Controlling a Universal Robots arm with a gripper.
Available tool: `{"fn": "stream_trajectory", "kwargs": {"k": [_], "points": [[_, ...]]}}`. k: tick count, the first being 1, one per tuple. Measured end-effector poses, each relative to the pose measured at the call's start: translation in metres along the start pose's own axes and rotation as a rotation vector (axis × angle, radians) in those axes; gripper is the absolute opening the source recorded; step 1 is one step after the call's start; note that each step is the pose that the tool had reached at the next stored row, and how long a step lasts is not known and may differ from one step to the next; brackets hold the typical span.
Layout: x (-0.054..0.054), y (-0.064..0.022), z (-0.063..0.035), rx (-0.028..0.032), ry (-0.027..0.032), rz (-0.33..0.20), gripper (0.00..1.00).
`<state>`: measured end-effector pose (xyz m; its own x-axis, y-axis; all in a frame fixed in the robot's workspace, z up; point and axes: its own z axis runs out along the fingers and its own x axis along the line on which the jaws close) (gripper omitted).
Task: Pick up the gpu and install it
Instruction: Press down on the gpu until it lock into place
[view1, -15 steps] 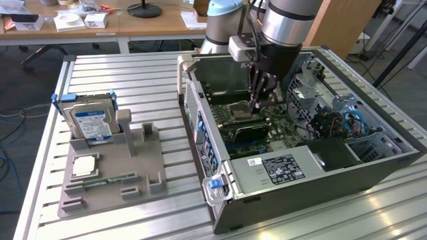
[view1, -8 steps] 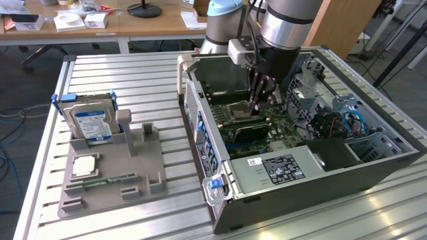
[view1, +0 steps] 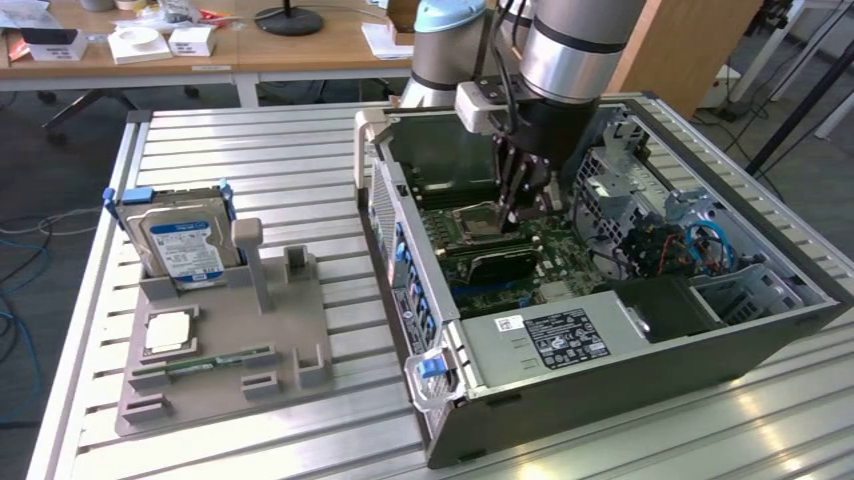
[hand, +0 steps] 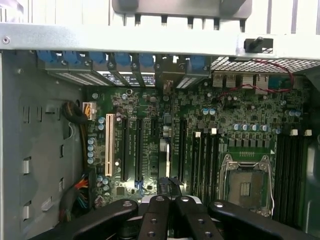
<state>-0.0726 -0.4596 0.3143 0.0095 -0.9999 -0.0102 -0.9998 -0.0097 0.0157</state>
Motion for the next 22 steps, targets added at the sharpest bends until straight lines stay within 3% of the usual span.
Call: {"fn": "stream_trajectory", "kwargs": {"k": [10,22], "points": [[0.000,-0.0001,0.0048,-0.0001,0.0002,0.000,0.10],[0.000,-0.0003,0.0180,0.0001,0.0001,0.000,0.10]]}}
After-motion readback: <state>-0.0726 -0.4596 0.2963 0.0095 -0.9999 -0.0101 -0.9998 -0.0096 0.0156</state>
